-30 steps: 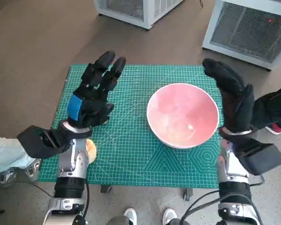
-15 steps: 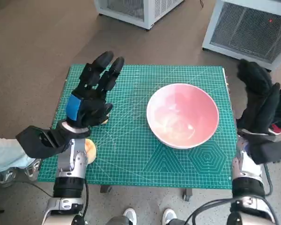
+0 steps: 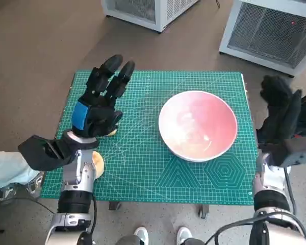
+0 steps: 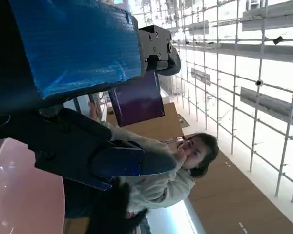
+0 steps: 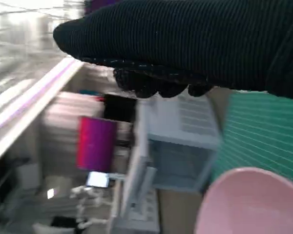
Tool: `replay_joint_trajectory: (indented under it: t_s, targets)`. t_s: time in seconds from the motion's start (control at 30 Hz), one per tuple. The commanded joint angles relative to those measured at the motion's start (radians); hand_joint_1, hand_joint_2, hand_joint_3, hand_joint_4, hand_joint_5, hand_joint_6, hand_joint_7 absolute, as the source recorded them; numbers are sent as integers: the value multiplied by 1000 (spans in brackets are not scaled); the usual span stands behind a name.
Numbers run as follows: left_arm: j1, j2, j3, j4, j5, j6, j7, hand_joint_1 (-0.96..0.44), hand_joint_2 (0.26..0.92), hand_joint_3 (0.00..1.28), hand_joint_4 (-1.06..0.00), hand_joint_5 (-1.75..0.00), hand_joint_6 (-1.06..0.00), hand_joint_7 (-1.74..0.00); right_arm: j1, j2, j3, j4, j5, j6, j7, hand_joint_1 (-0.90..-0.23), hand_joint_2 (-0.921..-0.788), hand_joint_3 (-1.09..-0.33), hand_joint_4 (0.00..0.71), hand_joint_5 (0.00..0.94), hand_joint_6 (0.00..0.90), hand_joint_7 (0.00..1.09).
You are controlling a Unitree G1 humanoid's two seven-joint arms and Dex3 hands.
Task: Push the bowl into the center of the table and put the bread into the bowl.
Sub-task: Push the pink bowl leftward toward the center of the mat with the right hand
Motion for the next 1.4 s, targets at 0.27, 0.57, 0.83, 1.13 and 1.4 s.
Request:
replay_joint_trajectory:
  t_s: [0.27, 0.57, 0.83, 1.13, 1.4]
  targets:
    - [2, 16, 16, -8, 5, -11, 6, -668, 921, 310, -189, -4, -12, -502, -35, 65, -46, 76, 43, 178, 38, -657, -921, -844, 195, 0, 136, 363]
    - [29, 26, 22, -38, 10, -14, 19, -686, 921, 310, -195, -6, -20, -497, -66, 118, -69, 87, 57, 264, 46, -623, -921, -870, 193, 0, 170, 296]
    - [61, 37, 27, -79, 7, -9, 24, -690, 921, 303, -199, -7, -24, -485, -102, 167, -104, 90, 87, 320, 60, -624, -921, -891, 203, 6, 186, 283]
    - [86, 58, 37, -110, 16, -19, 36, -681, 921, 314, -199, -4, -23, -465, -151, 224, -159, 93, 148, 369, 90, -629, -921, -886, 202, 3, 194, 270]
    - [108, 71, 38, -138, 30, -26, 57, -672, 921, 324, -198, -3, -26, -455, -182, 252, -166, 97, 154, 388, 99, -627, -921, -870, 197, 0, 193, 251]
